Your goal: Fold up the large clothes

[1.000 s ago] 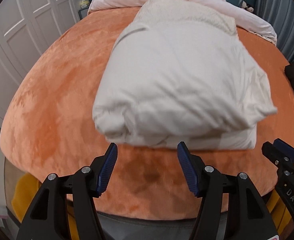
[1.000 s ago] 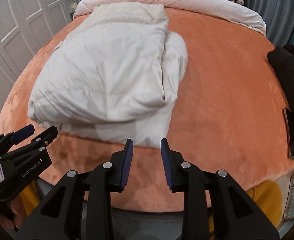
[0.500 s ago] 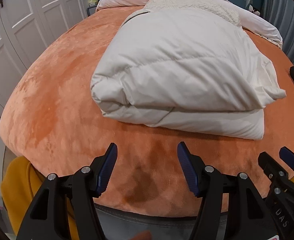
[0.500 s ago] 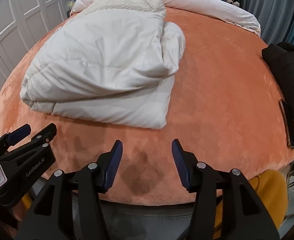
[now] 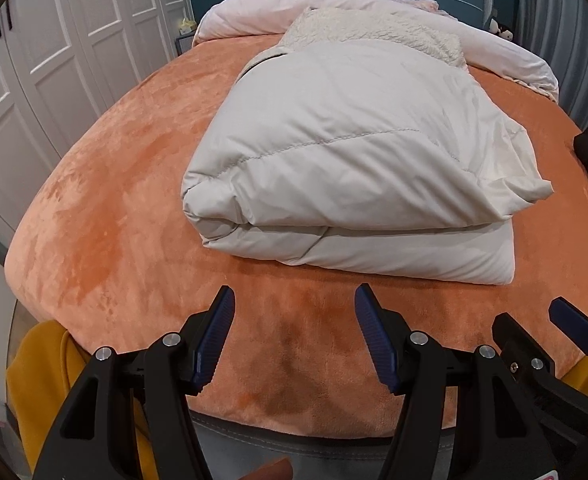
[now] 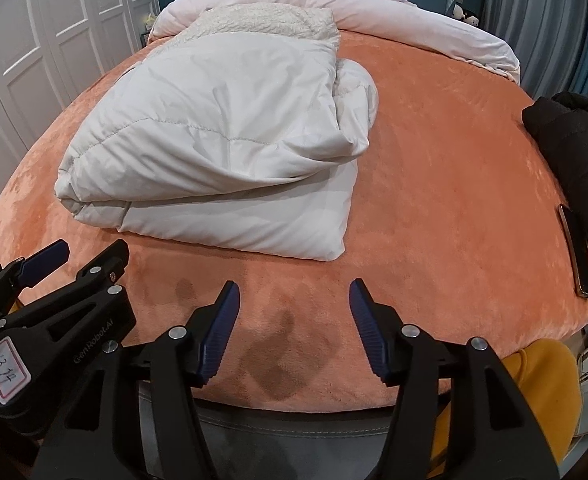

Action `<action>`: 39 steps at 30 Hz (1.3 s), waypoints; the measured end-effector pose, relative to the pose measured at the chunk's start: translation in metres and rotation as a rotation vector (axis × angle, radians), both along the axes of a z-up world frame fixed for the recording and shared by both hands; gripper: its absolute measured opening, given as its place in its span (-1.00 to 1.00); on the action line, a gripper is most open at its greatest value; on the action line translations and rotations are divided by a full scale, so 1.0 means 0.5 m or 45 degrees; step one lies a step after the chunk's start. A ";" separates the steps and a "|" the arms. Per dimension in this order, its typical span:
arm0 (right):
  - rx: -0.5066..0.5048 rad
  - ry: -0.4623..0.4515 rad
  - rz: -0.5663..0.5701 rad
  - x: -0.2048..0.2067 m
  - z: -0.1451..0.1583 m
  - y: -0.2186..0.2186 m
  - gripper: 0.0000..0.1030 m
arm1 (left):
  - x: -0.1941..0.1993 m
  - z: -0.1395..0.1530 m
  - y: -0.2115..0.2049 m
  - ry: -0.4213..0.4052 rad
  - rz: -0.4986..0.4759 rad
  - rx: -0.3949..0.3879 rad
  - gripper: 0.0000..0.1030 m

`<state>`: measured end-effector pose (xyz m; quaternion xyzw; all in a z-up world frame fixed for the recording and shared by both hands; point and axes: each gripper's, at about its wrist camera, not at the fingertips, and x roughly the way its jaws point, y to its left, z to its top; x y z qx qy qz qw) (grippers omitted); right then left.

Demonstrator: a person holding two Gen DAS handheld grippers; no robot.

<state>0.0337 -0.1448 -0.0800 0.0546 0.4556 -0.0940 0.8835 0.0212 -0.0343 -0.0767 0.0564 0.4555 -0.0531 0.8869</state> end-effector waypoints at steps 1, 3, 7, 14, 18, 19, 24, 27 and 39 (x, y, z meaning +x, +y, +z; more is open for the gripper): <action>0.000 -0.001 -0.002 -0.001 0.000 0.001 0.07 | -0.001 0.000 0.000 -0.006 0.003 0.007 0.19; 0.003 0.001 -0.004 -0.002 -0.001 0.001 0.07 | -0.001 0.001 0.002 -0.015 0.005 0.012 0.19; -0.003 -0.006 -0.010 -0.005 0.000 0.003 0.07 | -0.003 0.002 0.000 -0.029 0.009 0.016 0.18; -0.010 -0.013 -0.020 -0.008 -0.001 0.000 0.07 | -0.003 0.003 0.001 -0.032 0.012 0.016 0.17; -0.017 -0.011 -0.021 -0.009 -0.004 -0.003 0.07 | -0.002 -0.001 0.000 -0.022 0.012 0.015 0.17; -0.017 -0.010 -0.022 -0.011 -0.006 -0.002 0.07 | -0.003 -0.002 -0.001 -0.023 0.012 0.016 0.17; -0.020 -0.007 -0.026 -0.013 -0.008 -0.006 0.07 | 0.000 -0.004 0.001 -0.012 0.013 0.013 0.16; -0.020 -0.012 -0.025 -0.012 -0.007 -0.009 0.07 | 0.001 -0.005 0.001 -0.016 0.015 0.013 0.16; -0.027 -0.016 -0.022 -0.014 -0.006 -0.012 0.07 | -0.002 -0.006 -0.005 -0.022 0.013 0.022 0.14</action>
